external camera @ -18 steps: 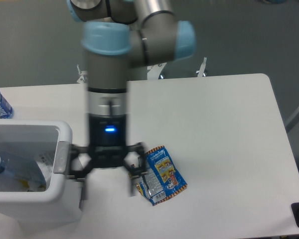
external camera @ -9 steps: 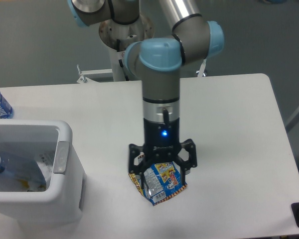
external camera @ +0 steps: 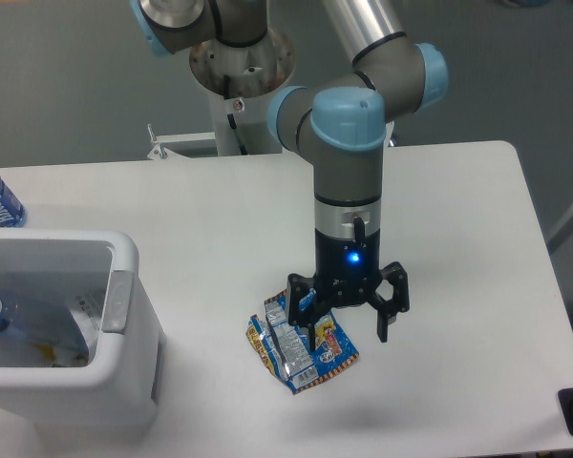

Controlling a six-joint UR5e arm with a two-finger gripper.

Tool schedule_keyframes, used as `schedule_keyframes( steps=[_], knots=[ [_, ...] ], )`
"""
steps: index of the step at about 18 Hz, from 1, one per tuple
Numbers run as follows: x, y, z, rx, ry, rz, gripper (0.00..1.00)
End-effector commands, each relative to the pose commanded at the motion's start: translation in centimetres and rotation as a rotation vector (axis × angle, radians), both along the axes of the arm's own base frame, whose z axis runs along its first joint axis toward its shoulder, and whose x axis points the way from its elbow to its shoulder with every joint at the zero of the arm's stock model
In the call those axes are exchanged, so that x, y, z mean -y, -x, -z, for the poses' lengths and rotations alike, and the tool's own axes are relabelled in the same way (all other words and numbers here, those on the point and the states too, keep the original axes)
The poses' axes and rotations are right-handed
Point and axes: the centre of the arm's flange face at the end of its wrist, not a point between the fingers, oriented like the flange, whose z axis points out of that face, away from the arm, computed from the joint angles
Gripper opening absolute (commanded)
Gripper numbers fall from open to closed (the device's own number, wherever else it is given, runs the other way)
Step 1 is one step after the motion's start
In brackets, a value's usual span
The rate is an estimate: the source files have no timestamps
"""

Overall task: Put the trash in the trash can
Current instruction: 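Move the open gripper over the blue snack wrapper and lower it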

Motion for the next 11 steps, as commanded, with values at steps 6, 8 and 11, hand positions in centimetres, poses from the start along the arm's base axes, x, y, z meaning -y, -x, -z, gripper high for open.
schedule_keyframes(
  steps=[6,8,11],
  knots=[
    [1.5,-1.4,5.5,0.004,0.179,0.216,1.0],
    [2.0,-2.0,7.1,0.013,0.225,0.285,1.0],
    [1.9,-2.3,10.9,0.017,0.354,0.321,1.0]
  ],
)
